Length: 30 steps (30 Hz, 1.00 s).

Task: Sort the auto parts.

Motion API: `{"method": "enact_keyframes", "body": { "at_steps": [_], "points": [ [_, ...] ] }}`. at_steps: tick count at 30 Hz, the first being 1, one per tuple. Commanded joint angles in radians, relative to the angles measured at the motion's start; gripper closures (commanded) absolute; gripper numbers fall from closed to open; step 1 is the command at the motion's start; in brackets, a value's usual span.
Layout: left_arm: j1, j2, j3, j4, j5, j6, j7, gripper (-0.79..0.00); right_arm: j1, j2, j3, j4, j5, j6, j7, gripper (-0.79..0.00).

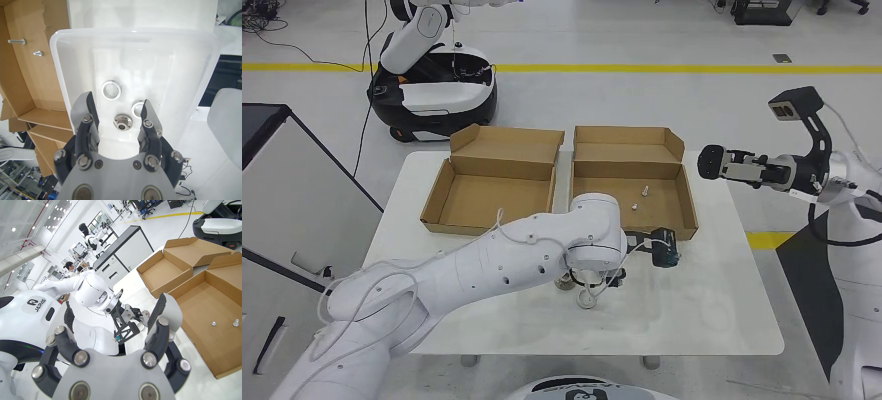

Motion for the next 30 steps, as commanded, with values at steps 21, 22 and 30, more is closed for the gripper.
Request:
{"method": "enact_keyframes", "body": {
  "at_steps": [21,22,30],
  "points": [
    [-0.020,-0.055,0.100,0.152,0.097,-0.097,0.054,-0.351,0.000,0.000,0.000,0.000,0.000,0.000,0.000,-0.785],
    [-0.023,-0.058,0.102,0.161,0.089,-0.096,0.053,-0.339,0.000,0.000,0.000,0.000,0.000,0.000,0.000,-0.785],
    [-0.028,-0.084,0.108,0.214,0.093,-0.093,0.059,-0.323,0.000,0.000,0.000,0.000,0.000,0.000,0.000,-0.785]
  ]
}}
